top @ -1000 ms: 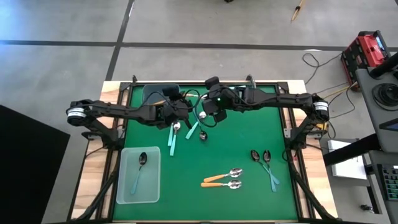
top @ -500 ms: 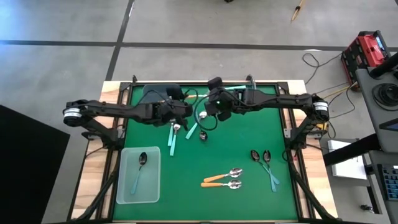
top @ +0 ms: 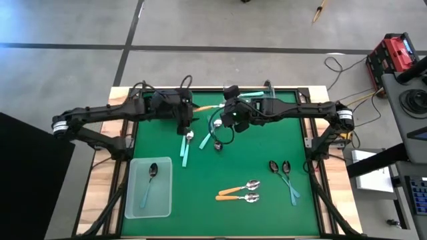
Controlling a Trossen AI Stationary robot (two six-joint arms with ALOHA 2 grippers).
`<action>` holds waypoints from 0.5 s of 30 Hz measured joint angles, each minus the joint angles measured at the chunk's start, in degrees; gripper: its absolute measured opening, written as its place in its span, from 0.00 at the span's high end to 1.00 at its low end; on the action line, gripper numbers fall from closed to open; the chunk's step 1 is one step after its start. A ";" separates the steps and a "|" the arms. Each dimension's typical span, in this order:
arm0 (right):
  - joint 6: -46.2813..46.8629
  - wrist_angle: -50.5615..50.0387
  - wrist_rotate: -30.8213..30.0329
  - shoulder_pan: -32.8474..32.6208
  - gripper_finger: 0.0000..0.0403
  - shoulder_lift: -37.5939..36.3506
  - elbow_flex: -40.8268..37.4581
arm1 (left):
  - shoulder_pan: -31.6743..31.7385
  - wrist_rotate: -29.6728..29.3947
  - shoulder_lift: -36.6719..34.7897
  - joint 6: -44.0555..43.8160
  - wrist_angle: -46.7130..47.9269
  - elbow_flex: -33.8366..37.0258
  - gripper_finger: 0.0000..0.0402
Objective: Sort silverware by color (type)
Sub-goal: Put the yellow spoon into the gray bin
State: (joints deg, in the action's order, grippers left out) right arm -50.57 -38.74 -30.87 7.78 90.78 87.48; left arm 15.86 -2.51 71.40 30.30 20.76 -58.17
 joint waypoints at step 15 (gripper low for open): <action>3.07 -0.93 -1.02 -2.82 0.98 -0.02 0.00 | 5.22 1.98 -0.09 -1.43 2.71 1.20 0.49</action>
State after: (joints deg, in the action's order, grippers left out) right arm -47.50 -39.67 -31.89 4.96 90.76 87.48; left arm 21.07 -0.54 71.31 28.86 23.47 -56.97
